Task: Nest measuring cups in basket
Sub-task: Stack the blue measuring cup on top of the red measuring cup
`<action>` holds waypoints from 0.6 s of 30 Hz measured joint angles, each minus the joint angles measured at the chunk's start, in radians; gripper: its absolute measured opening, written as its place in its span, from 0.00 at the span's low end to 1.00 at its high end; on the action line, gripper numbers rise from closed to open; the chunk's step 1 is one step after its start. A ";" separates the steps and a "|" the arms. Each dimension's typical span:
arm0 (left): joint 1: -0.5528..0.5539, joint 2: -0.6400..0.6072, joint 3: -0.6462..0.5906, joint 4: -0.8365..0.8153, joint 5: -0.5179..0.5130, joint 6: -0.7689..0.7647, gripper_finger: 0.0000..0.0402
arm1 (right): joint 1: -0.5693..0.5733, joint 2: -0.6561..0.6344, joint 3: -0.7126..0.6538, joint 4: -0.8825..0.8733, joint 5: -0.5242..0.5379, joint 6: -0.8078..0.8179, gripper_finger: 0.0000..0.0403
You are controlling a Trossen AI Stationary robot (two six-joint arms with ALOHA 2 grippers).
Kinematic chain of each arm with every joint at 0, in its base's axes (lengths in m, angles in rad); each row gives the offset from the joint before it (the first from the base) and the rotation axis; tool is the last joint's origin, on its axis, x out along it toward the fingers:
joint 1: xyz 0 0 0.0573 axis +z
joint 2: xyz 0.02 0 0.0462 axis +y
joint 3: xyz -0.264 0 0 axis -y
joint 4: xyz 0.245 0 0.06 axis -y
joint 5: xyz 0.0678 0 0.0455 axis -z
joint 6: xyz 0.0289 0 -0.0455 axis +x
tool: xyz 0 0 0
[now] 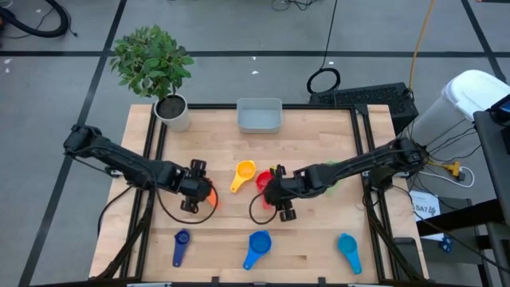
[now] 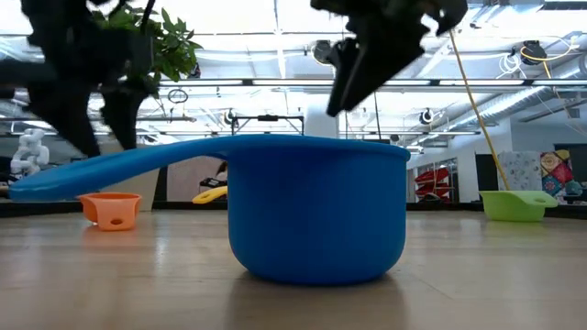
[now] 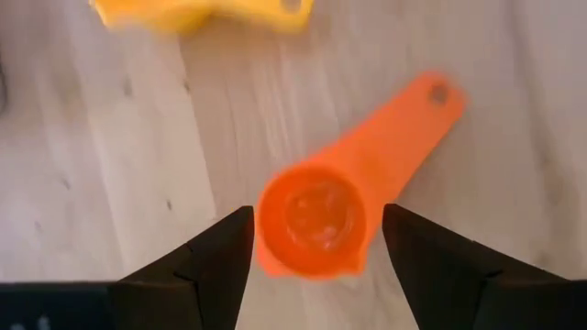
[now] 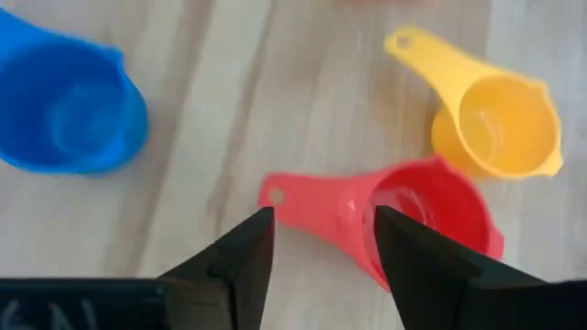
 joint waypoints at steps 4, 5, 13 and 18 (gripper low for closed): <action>-0.035 0.001 0.052 -0.014 0.005 -0.032 0.61 | 0.078 -0.003 0.001 0.065 -0.006 0.051 0.46; -0.050 0.001 0.061 -0.014 0.007 -0.044 0.61 | 0.103 -0.002 0.001 0.068 -0.008 0.060 0.46; -0.214 0.018 0.141 0.079 0.034 -0.082 0.61 | 0.231 -0.002 0.001 0.102 0.026 0.189 0.46; -0.286 0.097 0.200 0.086 0.029 -0.134 0.61 | 0.275 0.047 0.000 0.122 0.025 0.225 0.46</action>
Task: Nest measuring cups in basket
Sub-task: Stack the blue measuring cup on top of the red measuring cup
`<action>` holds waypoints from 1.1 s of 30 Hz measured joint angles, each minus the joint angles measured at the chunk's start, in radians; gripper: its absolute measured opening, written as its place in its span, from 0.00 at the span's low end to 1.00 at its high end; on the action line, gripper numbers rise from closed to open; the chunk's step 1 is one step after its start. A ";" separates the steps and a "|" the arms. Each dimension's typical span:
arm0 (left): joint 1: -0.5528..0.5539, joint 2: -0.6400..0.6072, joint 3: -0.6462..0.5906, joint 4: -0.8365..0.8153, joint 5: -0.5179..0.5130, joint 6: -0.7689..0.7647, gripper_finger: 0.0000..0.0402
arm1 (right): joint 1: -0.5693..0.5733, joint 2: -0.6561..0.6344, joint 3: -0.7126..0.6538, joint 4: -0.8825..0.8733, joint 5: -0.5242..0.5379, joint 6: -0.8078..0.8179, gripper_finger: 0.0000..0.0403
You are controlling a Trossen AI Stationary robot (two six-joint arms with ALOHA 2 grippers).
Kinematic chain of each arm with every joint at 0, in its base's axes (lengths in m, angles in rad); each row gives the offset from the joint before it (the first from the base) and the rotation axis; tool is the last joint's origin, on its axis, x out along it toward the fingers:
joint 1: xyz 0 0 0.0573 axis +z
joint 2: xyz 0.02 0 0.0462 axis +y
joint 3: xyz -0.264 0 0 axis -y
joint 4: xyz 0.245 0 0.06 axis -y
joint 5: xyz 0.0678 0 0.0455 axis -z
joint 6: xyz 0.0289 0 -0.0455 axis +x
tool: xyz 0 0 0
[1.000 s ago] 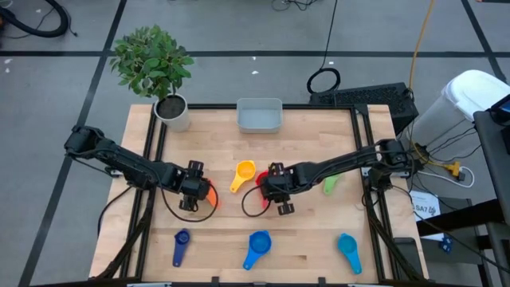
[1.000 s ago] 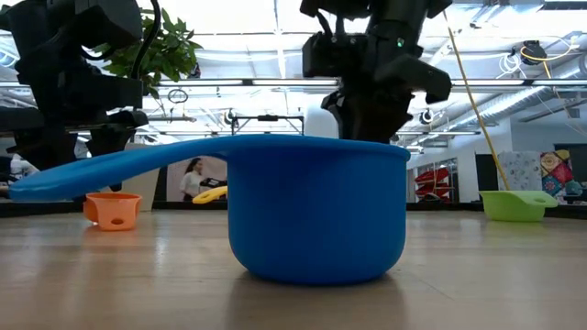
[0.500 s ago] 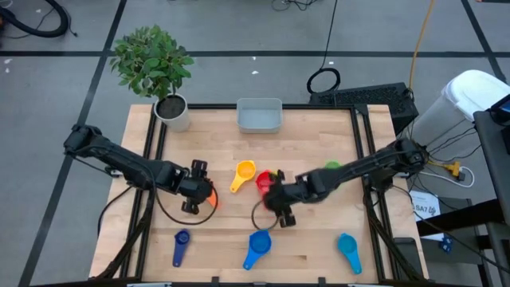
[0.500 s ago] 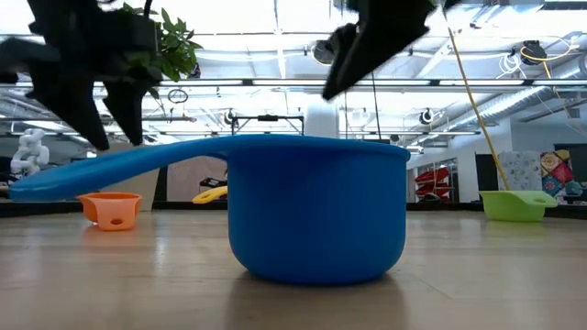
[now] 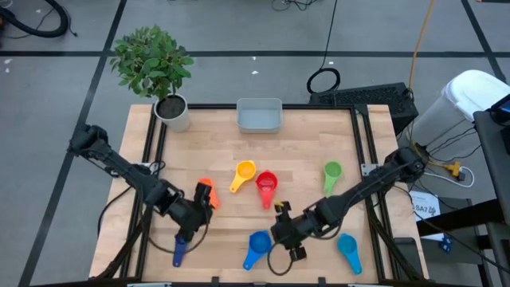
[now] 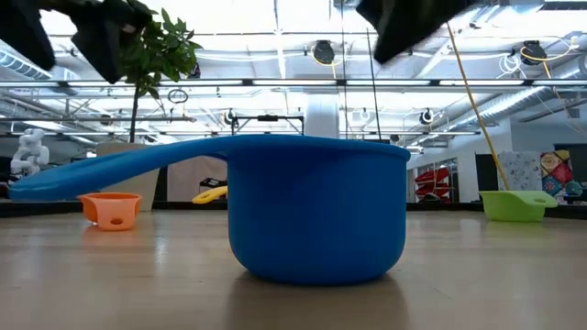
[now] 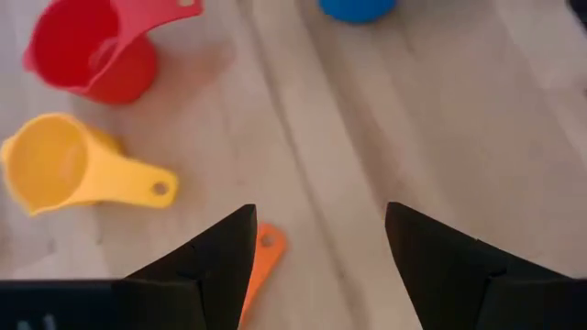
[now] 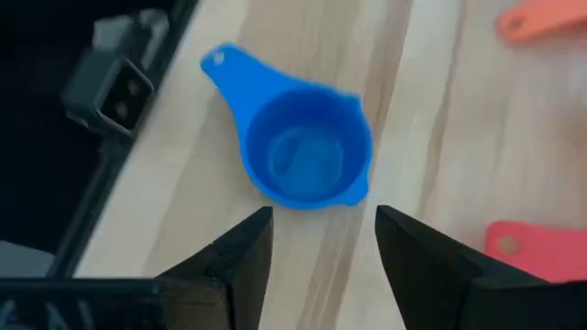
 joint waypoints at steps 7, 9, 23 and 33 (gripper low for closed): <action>-0.093 0.132 0.094 0.019 -0.017 -0.012 0.61 | 0.017 0.063 0.000 0.033 -0.002 0.034 0.46; -0.109 0.165 0.130 0.022 -0.024 -0.012 0.61 | 0.020 0.066 0.000 0.039 -0.003 0.040 0.46; -0.141 0.328 0.200 0.228 -0.056 0.038 0.61 | 0.067 0.103 0.000 0.137 -0.003 0.034 0.46; -0.140 0.359 0.200 0.222 -0.113 0.083 0.61 | 0.077 0.176 0.000 0.214 -0.006 0.034 0.46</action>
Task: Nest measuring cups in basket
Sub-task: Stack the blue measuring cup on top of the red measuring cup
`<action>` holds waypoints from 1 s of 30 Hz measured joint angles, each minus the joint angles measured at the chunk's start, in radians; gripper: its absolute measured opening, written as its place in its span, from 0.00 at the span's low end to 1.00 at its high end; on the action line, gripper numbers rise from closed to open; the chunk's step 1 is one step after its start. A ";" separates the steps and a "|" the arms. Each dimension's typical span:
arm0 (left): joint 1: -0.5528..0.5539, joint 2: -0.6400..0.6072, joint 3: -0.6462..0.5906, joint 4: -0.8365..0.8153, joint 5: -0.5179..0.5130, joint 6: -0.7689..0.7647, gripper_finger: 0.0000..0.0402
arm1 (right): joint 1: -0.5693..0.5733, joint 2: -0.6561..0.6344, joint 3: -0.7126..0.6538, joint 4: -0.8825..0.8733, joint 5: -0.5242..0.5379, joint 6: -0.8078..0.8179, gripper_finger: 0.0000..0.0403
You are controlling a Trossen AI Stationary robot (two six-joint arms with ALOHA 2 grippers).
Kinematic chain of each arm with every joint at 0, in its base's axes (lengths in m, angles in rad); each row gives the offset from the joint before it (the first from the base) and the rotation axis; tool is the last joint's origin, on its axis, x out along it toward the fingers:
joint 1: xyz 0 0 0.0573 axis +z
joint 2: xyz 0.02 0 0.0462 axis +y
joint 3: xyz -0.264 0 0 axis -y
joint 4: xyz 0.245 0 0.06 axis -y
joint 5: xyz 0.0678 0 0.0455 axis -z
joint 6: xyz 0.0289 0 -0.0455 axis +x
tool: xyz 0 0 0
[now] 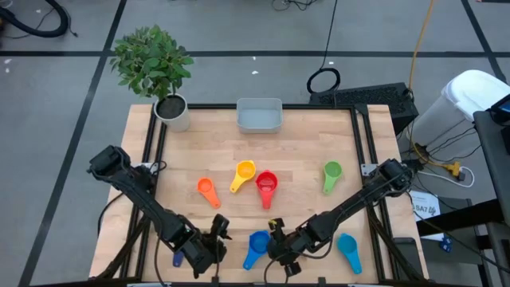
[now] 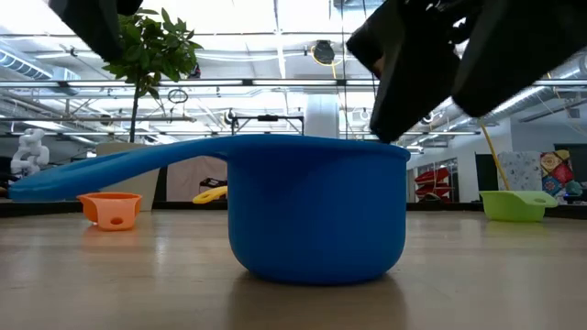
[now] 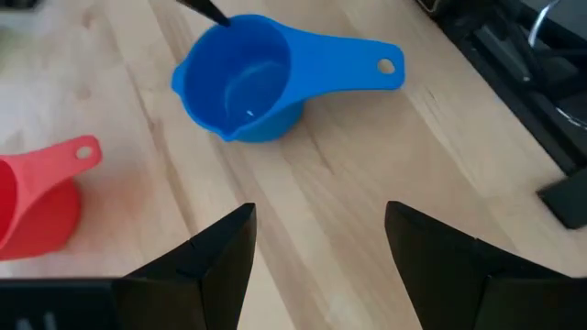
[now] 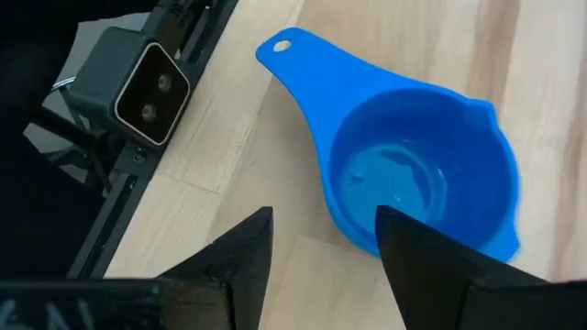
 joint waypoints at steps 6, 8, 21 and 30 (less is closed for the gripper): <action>0.015 0.000 0.000 0.007 -0.007 0.017 0.61 | -0.023 0.000 0.000 0.001 0.002 -0.020 0.46; 0.020 0.000 0.000 0.012 -0.007 0.017 0.61 | -0.030 0.001 0.000 0.004 0.002 -0.029 0.46; 0.026 0.000 0.000 0.028 -0.014 0.029 0.61 | -0.046 0.000 -0.028 0.013 -0.028 -0.026 0.46; 0.026 0.000 0.000 0.027 -0.026 0.029 0.61 | -0.042 0.000 -0.029 0.011 -0.028 -0.018 0.46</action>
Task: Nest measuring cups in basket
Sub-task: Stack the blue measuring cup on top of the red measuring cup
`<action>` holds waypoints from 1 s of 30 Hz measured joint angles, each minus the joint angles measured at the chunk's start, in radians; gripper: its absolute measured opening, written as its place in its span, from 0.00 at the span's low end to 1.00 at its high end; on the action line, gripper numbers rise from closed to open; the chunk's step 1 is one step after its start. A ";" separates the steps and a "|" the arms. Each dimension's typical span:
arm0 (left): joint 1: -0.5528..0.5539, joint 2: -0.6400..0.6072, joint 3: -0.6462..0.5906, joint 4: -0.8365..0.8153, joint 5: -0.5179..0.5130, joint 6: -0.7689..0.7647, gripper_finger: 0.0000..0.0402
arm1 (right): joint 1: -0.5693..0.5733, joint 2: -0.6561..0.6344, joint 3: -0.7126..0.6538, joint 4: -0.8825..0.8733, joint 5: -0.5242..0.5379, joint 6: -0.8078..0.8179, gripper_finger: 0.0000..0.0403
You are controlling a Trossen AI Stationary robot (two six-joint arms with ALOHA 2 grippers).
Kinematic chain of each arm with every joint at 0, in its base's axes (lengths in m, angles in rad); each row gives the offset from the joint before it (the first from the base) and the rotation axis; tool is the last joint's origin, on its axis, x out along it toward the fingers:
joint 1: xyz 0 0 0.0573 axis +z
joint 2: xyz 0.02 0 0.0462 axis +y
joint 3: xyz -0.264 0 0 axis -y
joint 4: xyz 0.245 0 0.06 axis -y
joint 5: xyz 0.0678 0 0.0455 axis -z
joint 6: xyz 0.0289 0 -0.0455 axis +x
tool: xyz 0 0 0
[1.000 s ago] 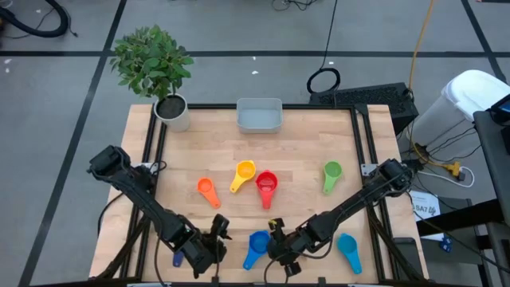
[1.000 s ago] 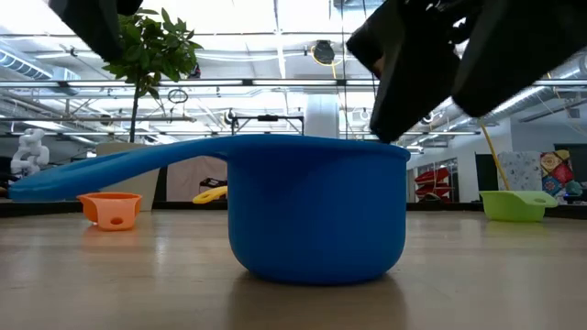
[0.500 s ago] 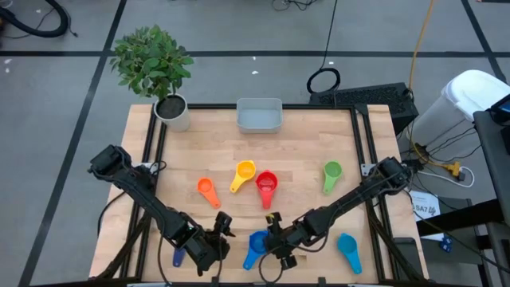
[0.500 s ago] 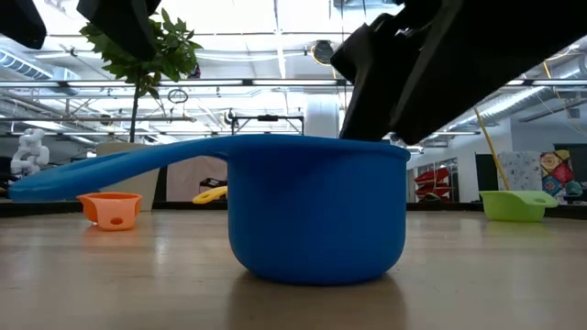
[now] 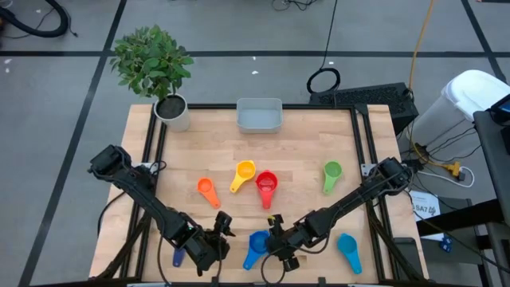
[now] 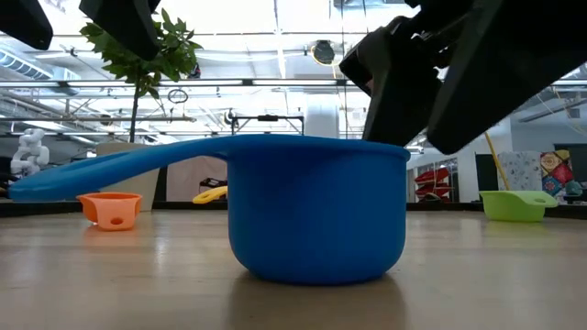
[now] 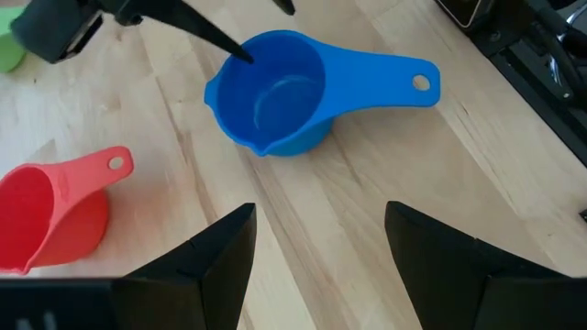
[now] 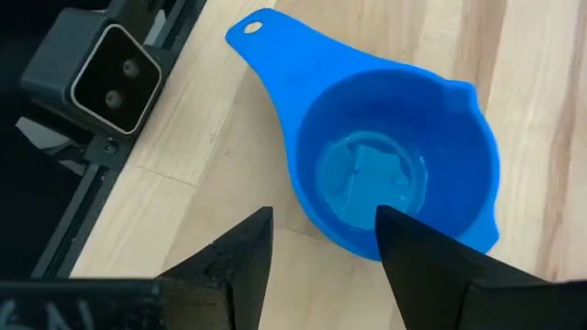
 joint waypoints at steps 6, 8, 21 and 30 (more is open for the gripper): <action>0.000 0.000 0.000 -0.002 -0.006 0.000 0.61 | -0.002 0.054 -0.001 -0.004 -0.046 0.015 0.43; 0.000 0.000 0.000 -0.002 -0.006 -0.001 0.61 | -0.001 0.066 -0.001 0.003 -0.055 0.029 0.43; 0.000 0.000 0.000 -0.005 -0.006 -0.012 0.61 | -0.002 0.057 0.005 -0.001 -0.047 -0.039 0.05; 0.000 0.000 0.000 -0.041 -0.006 -0.027 0.61 | -0.002 -0.022 0.010 -0.087 0.027 -0.108 0.01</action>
